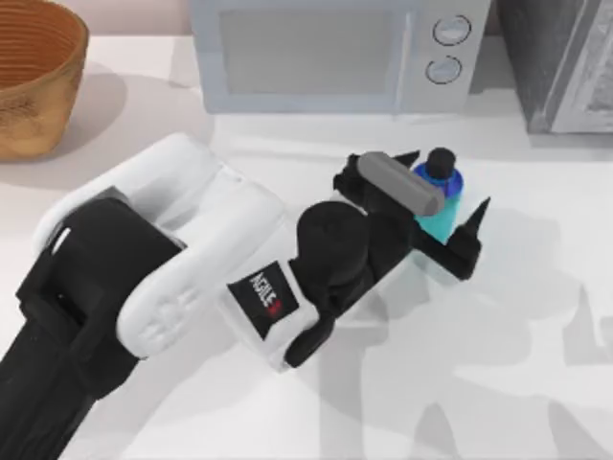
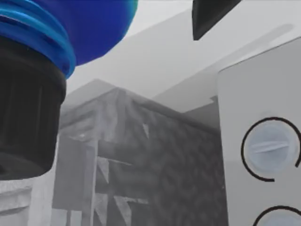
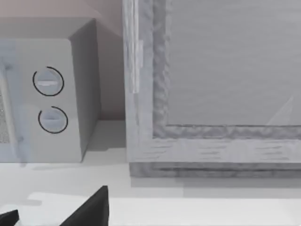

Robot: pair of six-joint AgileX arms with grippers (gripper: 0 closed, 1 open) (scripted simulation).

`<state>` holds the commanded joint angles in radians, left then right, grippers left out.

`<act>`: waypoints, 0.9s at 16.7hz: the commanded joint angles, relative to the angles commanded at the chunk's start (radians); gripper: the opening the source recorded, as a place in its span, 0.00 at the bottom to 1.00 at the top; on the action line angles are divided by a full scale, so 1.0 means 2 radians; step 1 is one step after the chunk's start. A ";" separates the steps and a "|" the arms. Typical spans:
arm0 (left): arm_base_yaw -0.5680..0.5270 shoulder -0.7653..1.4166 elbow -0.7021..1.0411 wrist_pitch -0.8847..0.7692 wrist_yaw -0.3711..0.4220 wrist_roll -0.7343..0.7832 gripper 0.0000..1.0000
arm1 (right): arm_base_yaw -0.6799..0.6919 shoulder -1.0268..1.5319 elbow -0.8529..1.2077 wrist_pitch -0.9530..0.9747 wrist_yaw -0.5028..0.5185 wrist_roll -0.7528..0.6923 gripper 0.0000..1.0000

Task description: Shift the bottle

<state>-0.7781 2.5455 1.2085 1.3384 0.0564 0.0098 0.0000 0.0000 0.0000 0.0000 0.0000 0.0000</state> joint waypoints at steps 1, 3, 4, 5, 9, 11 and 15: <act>0.000 0.000 0.000 0.000 0.000 0.000 0.92 | 0.000 0.000 0.000 0.000 0.000 0.000 1.00; 0.000 0.000 0.000 0.000 0.000 0.000 0.77 | 0.000 0.000 0.000 0.000 0.000 0.000 1.00; 0.000 0.000 0.000 0.000 0.000 0.000 0.70 | 0.000 0.000 0.000 0.000 0.000 0.000 1.00; 0.000 0.000 0.000 0.000 0.000 0.000 0.62 | 0.000 0.000 0.000 0.000 0.000 0.000 1.00; 0.000 0.000 0.000 0.000 0.000 0.000 0.32 | 0.000 0.000 0.000 0.000 0.000 0.000 1.00; 0.000 0.000 0.000 0.000 0.000 0.000 0.17 | 0.000 0.000 0.000 0.000 0.000 0.000 1.00; 0.000 0.000 0.000 0.000 0.000 0.000 0.00 | 0.000 0.000 0.000 0.000 0.000 0.000 1.00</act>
<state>-0.7781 2.5455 1.2085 1.3384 0.0564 0.0098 0.0000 0.0000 0.0000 0.0000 0.0000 0.0000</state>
